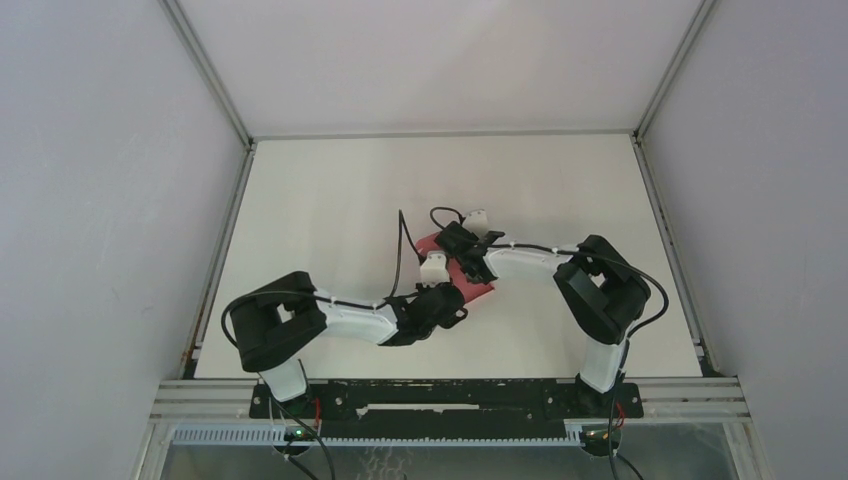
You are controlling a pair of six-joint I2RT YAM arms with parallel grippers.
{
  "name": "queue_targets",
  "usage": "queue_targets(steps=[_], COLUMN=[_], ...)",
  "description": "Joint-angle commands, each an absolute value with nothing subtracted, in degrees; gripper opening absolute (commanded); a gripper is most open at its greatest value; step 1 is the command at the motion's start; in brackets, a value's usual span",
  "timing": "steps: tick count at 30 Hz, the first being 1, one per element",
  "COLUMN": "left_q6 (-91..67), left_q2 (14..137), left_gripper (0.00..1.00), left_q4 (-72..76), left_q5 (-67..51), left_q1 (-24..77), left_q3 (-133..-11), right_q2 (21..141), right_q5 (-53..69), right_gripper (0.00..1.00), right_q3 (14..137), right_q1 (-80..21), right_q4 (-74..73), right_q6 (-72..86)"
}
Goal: Fold the paper box
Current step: Fold the paper box at the center of the board.
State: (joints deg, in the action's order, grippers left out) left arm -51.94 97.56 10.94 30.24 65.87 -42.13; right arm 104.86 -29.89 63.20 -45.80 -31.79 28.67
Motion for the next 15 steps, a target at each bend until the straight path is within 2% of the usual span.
queue_targets(steps=[1, 10, 15], left_q6=[-49.0, -48.5, -48.3], left_q2=[96.4, 97.0, 97.4], left_gripper=[0.01, 0.01, 0.01], left_q4=[10.0, 11.9, 13.2], left_q5=[28.0, 27.1, 26.5], left_q1=[65.7, 64.3, 62.9], left_q3=[-45.9, -47.3, -47.7], right_q2=[107.1, 104.4, 101.3], right_q5=[-19.1, -20.0, -18.8], right_gripper=[0.23, 0.23, 0.33], right_q3=[60.1, 59.7, 58.0], right_q1=[-49.7, -52.8, -53.5], right_q4=[-36.0, -38.7, -38.0], right_q6=[37.7, 41.4, 41.6])
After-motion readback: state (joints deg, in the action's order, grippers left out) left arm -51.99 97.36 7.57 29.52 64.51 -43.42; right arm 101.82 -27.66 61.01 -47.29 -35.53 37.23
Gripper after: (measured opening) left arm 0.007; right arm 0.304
